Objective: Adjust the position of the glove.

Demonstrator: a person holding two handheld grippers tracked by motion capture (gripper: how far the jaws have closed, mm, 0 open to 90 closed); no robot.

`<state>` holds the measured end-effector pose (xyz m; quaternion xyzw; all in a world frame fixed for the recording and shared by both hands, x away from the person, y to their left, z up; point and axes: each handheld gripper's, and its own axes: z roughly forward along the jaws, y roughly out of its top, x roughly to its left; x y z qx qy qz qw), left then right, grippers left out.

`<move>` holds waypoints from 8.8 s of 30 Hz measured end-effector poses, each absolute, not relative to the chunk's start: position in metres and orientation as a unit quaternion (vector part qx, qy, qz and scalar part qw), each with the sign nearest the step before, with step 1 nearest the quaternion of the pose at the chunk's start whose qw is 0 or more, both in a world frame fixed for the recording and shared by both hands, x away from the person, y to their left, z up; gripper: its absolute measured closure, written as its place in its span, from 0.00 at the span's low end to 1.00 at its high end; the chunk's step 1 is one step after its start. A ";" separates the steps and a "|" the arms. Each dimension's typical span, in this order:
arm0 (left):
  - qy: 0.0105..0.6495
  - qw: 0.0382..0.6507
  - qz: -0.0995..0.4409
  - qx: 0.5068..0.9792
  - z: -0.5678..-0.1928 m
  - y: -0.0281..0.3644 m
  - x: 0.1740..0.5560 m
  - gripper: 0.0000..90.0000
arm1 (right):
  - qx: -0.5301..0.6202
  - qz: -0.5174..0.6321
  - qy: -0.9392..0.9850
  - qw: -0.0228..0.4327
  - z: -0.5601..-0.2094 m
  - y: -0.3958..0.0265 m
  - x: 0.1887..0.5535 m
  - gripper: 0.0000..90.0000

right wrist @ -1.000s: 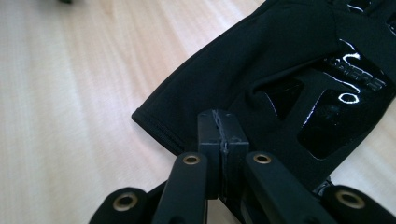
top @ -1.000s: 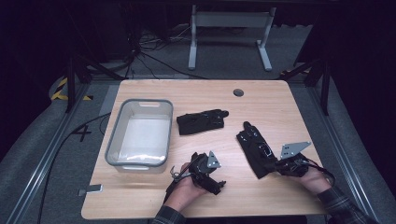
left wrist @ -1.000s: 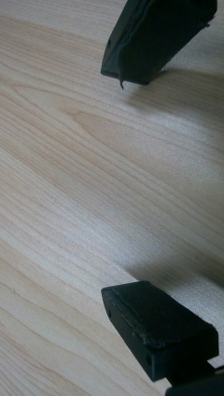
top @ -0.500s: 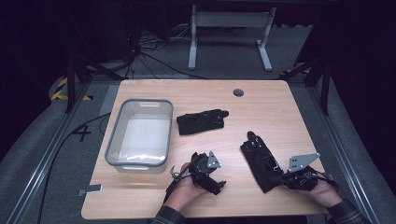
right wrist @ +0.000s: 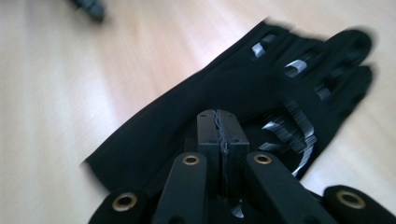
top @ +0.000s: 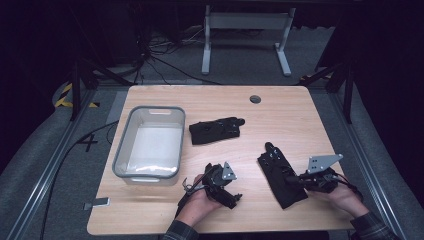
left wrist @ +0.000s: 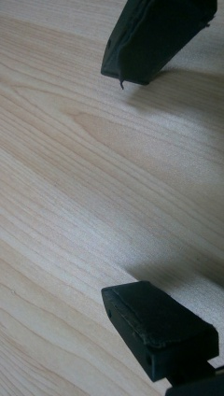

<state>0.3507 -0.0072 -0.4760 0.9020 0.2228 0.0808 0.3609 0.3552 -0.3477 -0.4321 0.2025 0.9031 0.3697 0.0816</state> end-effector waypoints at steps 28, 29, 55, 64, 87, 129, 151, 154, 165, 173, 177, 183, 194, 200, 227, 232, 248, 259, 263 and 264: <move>0.223 0.360 0.081 0.902 -0.476 -0.007 0.351 0.00 | 0.254 0.346 0.897 0.107 -0.446 -0.337 0.438 1.00; 0.223 0.360 0.081 0.902 -0.476 -0.007 0.351 0.00 | 0.254 0.346 0.897 0.107 -0.446 -0.337 0.438 1.00; 0.223 0.360 0.081 0.902 -0.476 -0.007 0.350 0.00 | 0.293 0.370 0.871 0.136 -0.435 -0.390 0.401 0.75; 0.226 0.361 0.081 0.901 -0.476 -0.007 0.350 0.00 | 0.358 0.350 0.848 0.175 -0.448 -0.431 0.398 0.37; 0.233 0.332 0.076 0.911 -0.468 -0.012 0.353 0.06 | 0.399 0.342 0.832 0.179 -0.462 -0.447 0.409 0.17; 0.364 0.293 0.153 0.871 -0.438 -0.013 0.504 1.00 | 0.394 0.342 0.834 0.176 -0.462 -0.446 0.408 0.17; 0.332 0.315 0.097 0.884 -0.449 -0.035 0.463 1.00 | 0.394 0.343 0.834 0.176 -0.462 -0.446 0.408 0.17; 0.327 0.317 0.095 0.885 -0.449 -0.041 0.456 1.00 | 0.395 0.342 0.834 0.176 -0.462 -0.446 0.408 0.17; 0.313 0.325 0.074 0.889 -0.450 -0.057 0.419 1.00 | 0.394 0.342 0.834 0.176 -0.462 -0.446 0.408 0.17; 0.295 0.322 0.069 0.897 -0.448 -0.063 0.406 1.00 | 0.394 0.342 0.834 0.176 -0.462 -0.446 0.408 0.17; 0.294 0.332 0.069 0.893 -0.438 -0.057 0.406 1.00 | 0.394 0.342 0.834 0.176 -0.462 -0.446 0.408 0.17; 0.309 0.328 0.090 0.888 -0.426 -0.040 0.418 1.00 | 0.394 0.342 0.834 0.176 -0.462 -0.446 0.408 0.17; 0.359 0.306 0.129 0.872 -0.426 -0.011 0.449 1.00 | 0.394 0.342 0.834 0.176 -0.462 -0.446 0.408 0.17; 0.378 0.278 0.128 0.873 -0.439 -0.008 0.458 1.00 | 0.394 0.342 0.834 0.176 -0.462 -0.446 0.408 0.17; 0.363 0.243 0.126 0.891 -0.443 -0.009 0.390 1.00 | 0.394 0.342 0.834 0.176 -0.462 -0.446 0.408 0.17; 0.344 0.259 0.110 0.896 -0.444 -0.004 0.377 1.00 | 0.394 0.342 0.834 0.176 -0.462 -0.446 0.408 0.17; 0.291 0.307 0.026 0.906 -0.449 -0.014 0.345 1.00 | 0.394 0.342 0.835 0.176 -0.462 -0.446 0.409 0.17; 0.254 0.315 0.001 0.915 -0.449 -0.031 0.334 0.99 | 0.394 0.342 0.835 0.176 -0.462 -0.446 0.409 0.17; 0.256 0.332 0.005 0.908 -0.444 -0.027 0.336 0.98 | 0.390 0.349 0.835 0.172 -0.461 -0.445 0.406 0.24; 0.257 0.341 0.011 0.904 -0.441 -0.025 0.338 0.98 | 0.389 0.350 0.835 0.168 -0.460 -0.445 0.405 0.29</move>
